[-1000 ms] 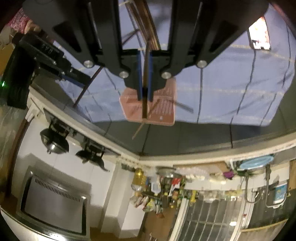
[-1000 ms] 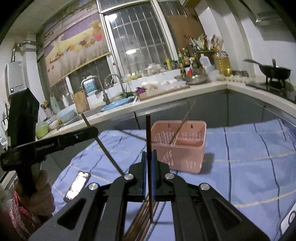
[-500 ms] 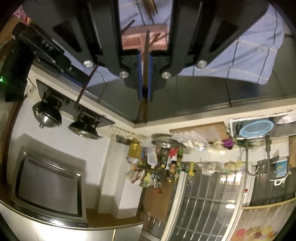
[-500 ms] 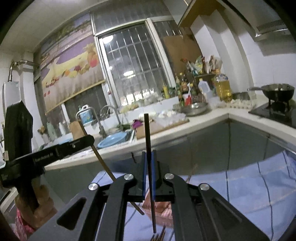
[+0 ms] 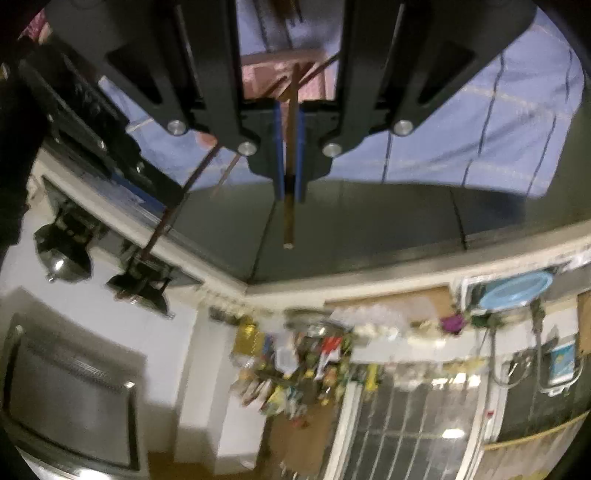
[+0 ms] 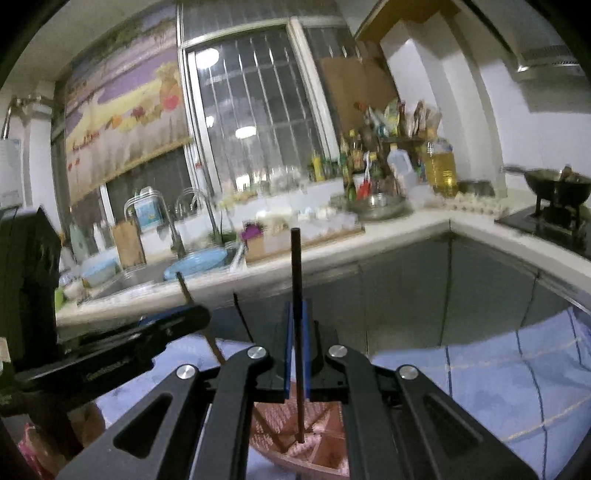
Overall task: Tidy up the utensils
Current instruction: 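Lift the chopstick with the right gripper and drop it into the pink holder, then lower the right gripper onto a brown chopstick and close while the left closes on another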
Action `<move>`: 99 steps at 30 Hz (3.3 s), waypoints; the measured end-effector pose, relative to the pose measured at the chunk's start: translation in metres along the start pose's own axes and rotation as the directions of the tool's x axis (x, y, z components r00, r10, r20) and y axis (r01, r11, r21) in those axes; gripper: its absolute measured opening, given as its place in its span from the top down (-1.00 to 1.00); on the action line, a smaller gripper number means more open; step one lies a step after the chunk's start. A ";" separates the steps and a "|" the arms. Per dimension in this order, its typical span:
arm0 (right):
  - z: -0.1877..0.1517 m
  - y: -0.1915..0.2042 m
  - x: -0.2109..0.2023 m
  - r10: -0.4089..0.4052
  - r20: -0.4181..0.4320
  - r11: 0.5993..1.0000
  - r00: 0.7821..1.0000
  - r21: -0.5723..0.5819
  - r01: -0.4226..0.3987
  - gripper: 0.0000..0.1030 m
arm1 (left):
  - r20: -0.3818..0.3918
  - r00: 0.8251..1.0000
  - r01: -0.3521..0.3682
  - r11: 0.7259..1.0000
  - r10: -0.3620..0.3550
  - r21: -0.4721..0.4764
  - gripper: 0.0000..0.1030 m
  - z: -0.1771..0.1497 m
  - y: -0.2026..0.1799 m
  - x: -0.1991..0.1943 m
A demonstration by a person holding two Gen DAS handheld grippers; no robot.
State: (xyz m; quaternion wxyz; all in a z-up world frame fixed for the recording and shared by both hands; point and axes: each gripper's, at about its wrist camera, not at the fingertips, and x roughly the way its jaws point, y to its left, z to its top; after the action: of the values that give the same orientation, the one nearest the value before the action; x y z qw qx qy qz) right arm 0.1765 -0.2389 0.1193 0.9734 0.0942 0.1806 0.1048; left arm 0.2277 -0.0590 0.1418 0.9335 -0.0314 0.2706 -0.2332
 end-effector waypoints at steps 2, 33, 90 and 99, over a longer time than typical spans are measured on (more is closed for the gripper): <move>-0.022 0.001 0.003 0.004 -0.041 1.000 0.999 -0.006 -0.004 0.90 | -0.042 0.999 -0.015 1.000 0.015 0.002 0.90 -0.017 -0.001 0.010; -0.160 0.016 -0.115 0.012 -0.172 0.994 0.985 0.105 0.006 -0.31 | 0.008 0.999 -0.051 0.999 0.051 0.009 -0.41 -0.157 -0.006 -0.131; -0.240 0.031 -0.076 -0.075 -0.445 0.997 0.892 -0.041 0.063 0.27 | -0.413 0.897 -0.134 0.987 0.158 0.087 0.04 -0.264 -0.017 -0.034; -0.241 0.036 -0.075 -0.105 -0.444 0.993 0.890 -0.092 0.071 0.65 | -0.388 0.895 -0.171 0.973 0.218 0.152 0.28 -0.262 -0.021 -0.029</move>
State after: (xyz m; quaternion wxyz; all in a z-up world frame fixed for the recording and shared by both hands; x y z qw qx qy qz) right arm 0.0129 -0.1873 -0.0692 0.9122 0.0235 0.3999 0.0859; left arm 0.0606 -0.0470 -0.0634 0.8766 0.0979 0.4449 -0.1551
